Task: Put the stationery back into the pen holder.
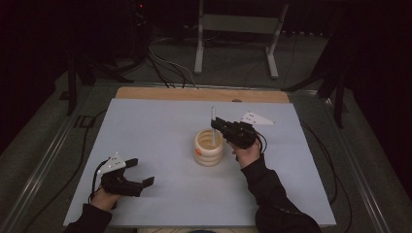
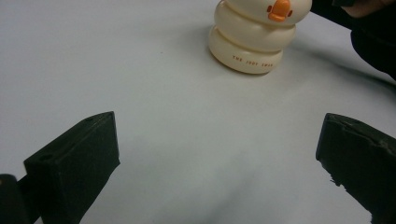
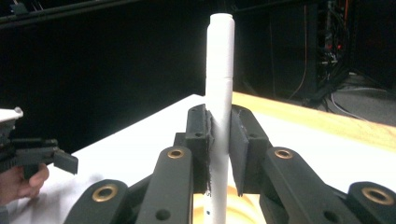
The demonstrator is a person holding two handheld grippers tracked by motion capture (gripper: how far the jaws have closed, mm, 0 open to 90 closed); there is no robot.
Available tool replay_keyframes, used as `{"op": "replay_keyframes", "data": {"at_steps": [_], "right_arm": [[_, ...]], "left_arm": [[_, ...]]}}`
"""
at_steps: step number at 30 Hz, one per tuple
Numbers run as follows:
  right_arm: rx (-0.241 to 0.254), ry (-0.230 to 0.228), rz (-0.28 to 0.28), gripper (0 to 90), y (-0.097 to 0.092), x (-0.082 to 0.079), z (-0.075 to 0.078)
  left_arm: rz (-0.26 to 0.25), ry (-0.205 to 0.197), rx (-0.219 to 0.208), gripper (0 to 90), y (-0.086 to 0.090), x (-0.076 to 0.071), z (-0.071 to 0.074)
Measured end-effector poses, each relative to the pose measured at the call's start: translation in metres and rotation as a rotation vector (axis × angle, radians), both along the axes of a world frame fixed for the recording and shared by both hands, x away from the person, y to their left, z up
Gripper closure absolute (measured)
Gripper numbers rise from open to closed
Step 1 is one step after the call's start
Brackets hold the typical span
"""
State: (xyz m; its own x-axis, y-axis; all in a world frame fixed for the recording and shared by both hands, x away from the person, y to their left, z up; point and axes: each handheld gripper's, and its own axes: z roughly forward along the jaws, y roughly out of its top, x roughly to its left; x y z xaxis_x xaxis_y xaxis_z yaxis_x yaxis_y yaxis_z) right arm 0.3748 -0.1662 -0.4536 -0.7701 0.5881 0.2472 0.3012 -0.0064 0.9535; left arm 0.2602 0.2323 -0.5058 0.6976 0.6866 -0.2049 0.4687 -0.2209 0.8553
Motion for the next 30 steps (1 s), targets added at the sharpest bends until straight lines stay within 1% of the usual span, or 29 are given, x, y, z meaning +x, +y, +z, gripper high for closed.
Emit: {"op": "replay_keyframes", "data": {"at_steps": [2, 5, 6, 7, 8, 10, 11, 12, 14, 15, 17, 18, 19, 20, 21, 22, 24, 27, 29, 30], "right_arm": [[-0.003, 0.002, 0.001, 78.7, 0.001, -0.001, -0.002], [-0.026, 0.008, 0.007, 78.6, 0.003, -0.003, -0.007], [-0.035, 0.017, 0.001, 78.6, 0.003, -0.004, -0.007], [-0.035, 0.017, 0.001, 78.6, 0.003, -0.004, -0.007], [-0.063, 0.046, -0.019, 78.6, 0.005, -0.004, -0.008], [-0.071, 0.050, -0.024, 78.6, 0.005, -0.004, -0.009], [-0.081, 0.065, -0.024, 78.5, 0.005, -0.004, -0.009], [-0.090, 0.069, -0.024, 78.5, 0.006, -0.004, -0.009], [-0.098, 0.077, -0.017, 78.4, 0.007, -0.005, -0.009], [-0.118, 0.084, -0.010, 78.3, 0.009, -0.006, -0.009], [-0.132, 0.098, -0.005, 78.0, 0.010, -0.006, -0.010], [-0.132, 0.098, -0.005, 78.0, 0.010, -0.006, -0.010], [-0.144, 0.115, -0.003, 77.7, 0.012, -0.005, -0.010], [-0.150, 0.117, -0.010, 76.4, 0.013, -0.006, -0.011], [-0.146, 0.117, -0.009, 72.5, 0.013, -0.006, -0.011], [-0.152, 0.117, -0.011, 68.5, 0.013, -0.006, -0.010], [-0.152, 0.109, -0.016, 63.7, 0.013, -0.006, -0.008], [-0.146, 0.102, -0.018, 52.2, 0.011, -0.006, -0.004], [-0.155, 0.093, -0.017, 46.1, 0.011, -0.006, -0.001], [-0.155, 0.093, -0.017, 46.1, 0.011, -0.006, -0.001]], "left_arm": [[-0.001, 0.000, 0.000, 0.0, 0.000, 0.000, 0.000], [-0.003, 0.001, 0.001, 0.0, 0.000, 0.000, 0.000], [-0.003, 0.001, 0.000, 0.0, 0.000, 0.000, 0.000], [-0.003, 0.001, 0.000, 0.0, 0.000, 0.000, 0.000], [-0.002, 0.001, 0.002, 0.0, 0.000, 0.000, 0.000], [0.000, 0.001, 0.002, 0.0, 0.000, 0.000, 0.000], [0.000, 0.000, 0.003, 0.0, 0.000, 0.000, 0.000], [0.001, 0.001, 0.004, 0.0, 0.000, 0.000, 0.000], [0.001, 0.001, 0.003, 0.0, 0.000, 0.000, 0.000], [0.000, 0.001, 0.004, 0.0, 0.000, 0.000, -0.001], [0.000, 0.001, 0.004, 0.0, 0.000, 0.000, -0.001], [0.000, 0.001, 0.004, 0.0, 0.000, 0.000, -0.001], [0.000, 0.000, 0.004, 0.0, 0.000, 0.000, 0.000], [0.000, -0.001, 0.003, 0.0, 0.000, 0.000, 0.000], [0.000, -0.002, 0.003, 0.0, 0.000, 0.000, 0.000], [0.000, -0.001, 0.003, 0.0, 0.000, 0.000, 0.000], [0.000, -0.001, 0.002, 0.0, 0.000, 0.000, 0.000], [-0.002, 0.001, 0.004, 0.0, 0.000, 0.000, 0.000], [-0.002, -0.001, 0.003, 0.0, 0.000, 0.000, 0.000], [-0.002, -0.001, 0.003, 0.0, 0.000, 0.000, 0.000]]}}
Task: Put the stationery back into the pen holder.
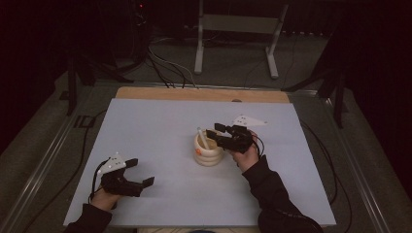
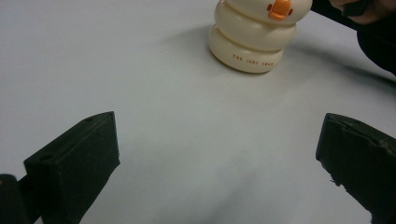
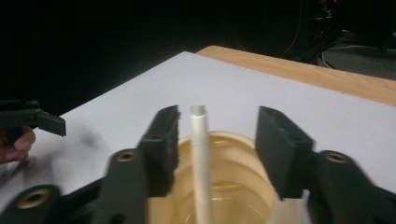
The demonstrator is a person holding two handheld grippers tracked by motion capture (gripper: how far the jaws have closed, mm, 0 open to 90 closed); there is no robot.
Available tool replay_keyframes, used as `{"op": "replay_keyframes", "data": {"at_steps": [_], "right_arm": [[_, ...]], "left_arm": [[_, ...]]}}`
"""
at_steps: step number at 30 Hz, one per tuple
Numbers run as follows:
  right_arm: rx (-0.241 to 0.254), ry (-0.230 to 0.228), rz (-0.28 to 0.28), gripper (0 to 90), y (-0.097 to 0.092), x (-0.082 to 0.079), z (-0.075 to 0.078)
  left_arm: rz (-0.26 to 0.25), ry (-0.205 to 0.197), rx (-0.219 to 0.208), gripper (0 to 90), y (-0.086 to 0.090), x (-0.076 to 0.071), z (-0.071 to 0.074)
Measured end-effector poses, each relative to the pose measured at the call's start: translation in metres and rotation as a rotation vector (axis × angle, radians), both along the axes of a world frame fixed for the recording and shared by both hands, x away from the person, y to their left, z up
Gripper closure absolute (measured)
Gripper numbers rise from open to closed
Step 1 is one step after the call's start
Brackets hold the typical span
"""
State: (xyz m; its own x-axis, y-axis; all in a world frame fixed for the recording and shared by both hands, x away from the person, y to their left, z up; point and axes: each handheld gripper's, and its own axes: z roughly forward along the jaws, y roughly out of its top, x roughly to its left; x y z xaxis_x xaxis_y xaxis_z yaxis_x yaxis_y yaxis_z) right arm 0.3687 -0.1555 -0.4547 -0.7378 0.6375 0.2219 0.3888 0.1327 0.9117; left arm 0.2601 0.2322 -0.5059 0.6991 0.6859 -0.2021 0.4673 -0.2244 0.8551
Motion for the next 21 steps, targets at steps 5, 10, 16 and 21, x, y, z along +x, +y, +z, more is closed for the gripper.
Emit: {"op": "replay_keyframes", "data": {"at_steps": [5, 10, 16, 21], "right_arm": [[-0.012, -0.010, 0.014, 30.1, -0.004, -0.002, 0.009], [-0.038, -0.023, 0.016, 20.2, -0.010, -0.005, 0.015], [-0.081, -0.040, 0.017, 7.4, -0.021, -0.010, 0.019], [-0.097, -0.052, 0.031, 0.0, -0.038, -0.014, 0.021]], "left_arm": [[-0.001, 0.002, 0.004, 0.0, 0.000, 0.000, 0.000], [0.000, 0.002, 0.002, 0.0, 0.000, 0.000, 0.000], [0.000, 0.000, 0.002, 0.0, 0.000, 0.000, 0.000], [0.003, -0.002, 0.001, 0.0, 0.000, 0.000, 0.000]]}}
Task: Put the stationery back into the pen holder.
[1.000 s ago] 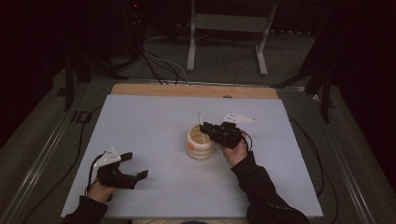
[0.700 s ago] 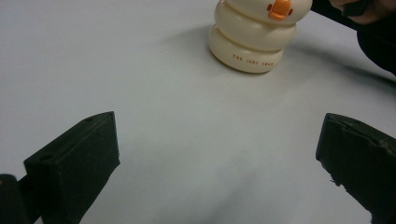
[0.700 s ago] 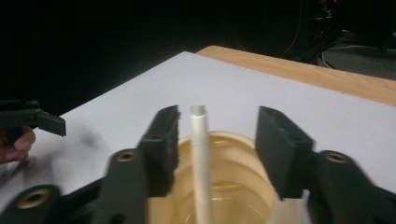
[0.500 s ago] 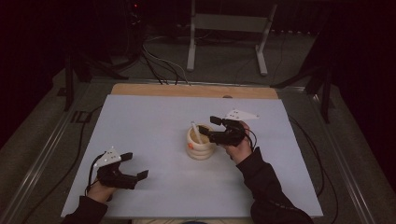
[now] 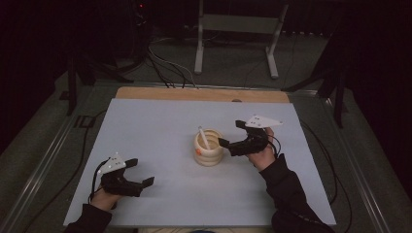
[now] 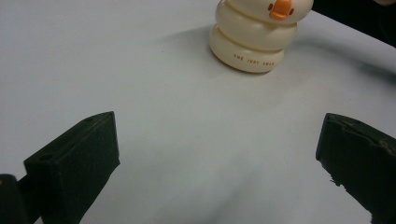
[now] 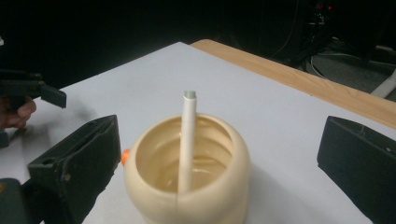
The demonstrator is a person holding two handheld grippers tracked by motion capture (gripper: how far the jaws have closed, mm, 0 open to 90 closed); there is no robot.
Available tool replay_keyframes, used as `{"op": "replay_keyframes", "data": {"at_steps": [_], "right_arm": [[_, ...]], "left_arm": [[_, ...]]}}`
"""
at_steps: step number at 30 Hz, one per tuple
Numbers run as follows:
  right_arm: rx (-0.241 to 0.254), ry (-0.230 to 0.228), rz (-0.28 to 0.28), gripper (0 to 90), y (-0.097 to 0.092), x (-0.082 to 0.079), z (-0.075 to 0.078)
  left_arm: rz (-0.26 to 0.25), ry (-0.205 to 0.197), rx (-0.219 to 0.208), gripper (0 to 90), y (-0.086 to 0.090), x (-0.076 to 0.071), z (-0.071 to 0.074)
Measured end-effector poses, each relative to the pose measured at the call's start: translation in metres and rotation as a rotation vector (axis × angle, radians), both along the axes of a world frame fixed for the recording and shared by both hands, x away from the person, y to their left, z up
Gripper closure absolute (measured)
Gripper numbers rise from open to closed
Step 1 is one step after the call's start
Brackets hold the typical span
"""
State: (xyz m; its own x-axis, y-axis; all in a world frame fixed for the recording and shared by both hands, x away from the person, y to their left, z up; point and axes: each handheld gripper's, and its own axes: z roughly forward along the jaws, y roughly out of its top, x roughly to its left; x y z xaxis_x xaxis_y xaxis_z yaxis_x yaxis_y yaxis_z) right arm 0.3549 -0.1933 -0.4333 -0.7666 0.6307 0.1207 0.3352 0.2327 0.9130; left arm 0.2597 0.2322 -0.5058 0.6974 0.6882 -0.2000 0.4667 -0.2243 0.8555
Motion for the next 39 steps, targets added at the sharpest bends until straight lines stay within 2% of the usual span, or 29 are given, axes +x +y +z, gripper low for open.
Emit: {"op": "replay_keyframes", "data": {"at_steps": [5, 6, 12, 16, 30, 32, 39], "right_arm": [[-0.002, 0.002, -0.036, 0.0, -0.014, -0.001, 0.002], [-0.014, 0.003, -0.055, 0.0, -0.021, -0.002, 0.001], [-0.016, 0.019, -0.082, 0.0, -0.037, -0.007, -0.002], [-0.012, 0.031, -0.093, 0.0, -0.049, -0.016, -0.009], [0.002, 0.083, -0.128, 0.0, -0.076, -0.038, -0.037], [-0.013, 0.085, -0.132, 0.0, -0.079, -0.041, -0.040], [-0.021, 0.093, -0.147, 0.0, -0.090, -0.052, -0.047]], "left_arm": [[-0.011, -0.013, -0.003, 0.0, -0.001, -0.001, 0.001], [-0.017, -0.018, 0.003, 0.0, -0.002, -0.001, 0.001], [-0.019, -0.018, -0.004, 0.0, -0.002, -0.001, 0.001], [-0.017, -0.015, -0.011, 0.0, -0.001, -0.001, 0.001], [-0.017, -0.015, -0.008, 0.0, 0.000, -0.002, 0.001], [-0.018, -0.015, -0.006, 0.0, 0.000, -0.002, 0.001], [-0.020, -0.015, -0.006, 0.0, 0.000, -0.001, 0.001]]}}
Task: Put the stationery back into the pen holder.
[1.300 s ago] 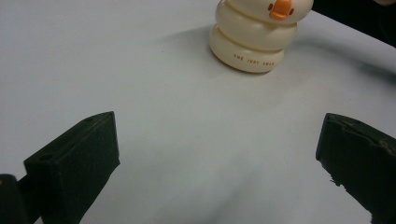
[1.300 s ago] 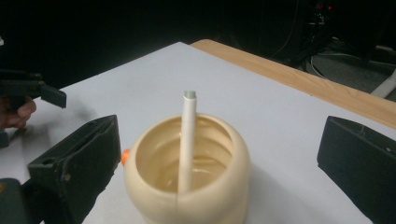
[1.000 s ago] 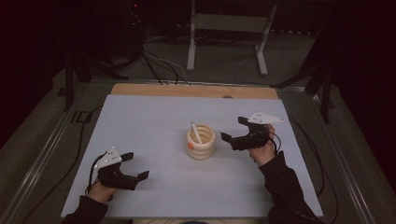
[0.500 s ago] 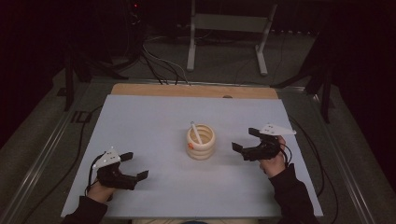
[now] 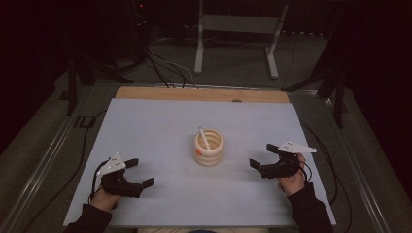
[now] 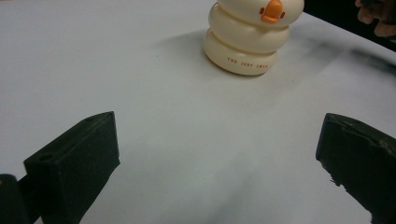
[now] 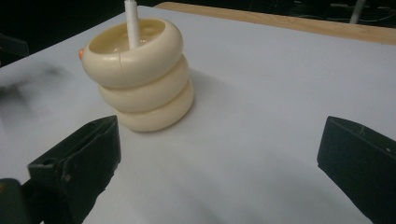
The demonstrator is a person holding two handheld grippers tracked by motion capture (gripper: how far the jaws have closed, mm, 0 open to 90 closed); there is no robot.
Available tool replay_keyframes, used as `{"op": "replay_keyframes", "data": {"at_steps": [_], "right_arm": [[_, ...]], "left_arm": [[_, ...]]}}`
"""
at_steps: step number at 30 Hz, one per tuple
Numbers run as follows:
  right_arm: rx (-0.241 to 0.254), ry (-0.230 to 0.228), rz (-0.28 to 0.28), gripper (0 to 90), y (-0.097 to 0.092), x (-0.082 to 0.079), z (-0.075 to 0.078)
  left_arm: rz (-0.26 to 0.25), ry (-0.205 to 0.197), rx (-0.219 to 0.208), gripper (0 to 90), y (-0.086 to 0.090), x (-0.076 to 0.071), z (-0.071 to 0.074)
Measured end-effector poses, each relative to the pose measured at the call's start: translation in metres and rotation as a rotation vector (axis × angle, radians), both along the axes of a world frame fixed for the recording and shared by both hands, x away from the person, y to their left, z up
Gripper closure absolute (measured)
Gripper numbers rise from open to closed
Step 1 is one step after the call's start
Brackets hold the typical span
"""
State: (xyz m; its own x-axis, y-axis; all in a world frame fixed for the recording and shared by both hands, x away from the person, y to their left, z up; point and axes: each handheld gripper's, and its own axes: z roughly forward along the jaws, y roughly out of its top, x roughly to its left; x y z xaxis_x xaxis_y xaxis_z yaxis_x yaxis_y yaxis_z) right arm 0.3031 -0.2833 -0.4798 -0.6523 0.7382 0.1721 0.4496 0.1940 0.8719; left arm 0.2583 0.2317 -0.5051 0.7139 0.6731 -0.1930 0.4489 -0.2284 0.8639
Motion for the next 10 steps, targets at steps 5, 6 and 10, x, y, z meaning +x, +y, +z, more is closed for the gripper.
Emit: {"op": "replay_keyframes", "data": {"at_steps": [5, 6, 10], "right_arm": [[-0.010, -0.007, 0.001, 0.0, -0.008, -0.008, -0.007], [-0.023, -0.006, 0.002, 0.0, -0.010, -0.010, -0.010], [-0.041, 0.000, -0.005, 0.0, -0.012, -0.012, -0.014]], "left_arm": [[0.001, -0.001, 0.002, 0.0, 0.000, -0.001, 0.000], [0.000, -0.001, 0.001, 0.0, 0.000, -0.001, 0.000], [-0.003, -0.005, 0.000, 0.0, 0.000, -0.001, 0.001]]}}
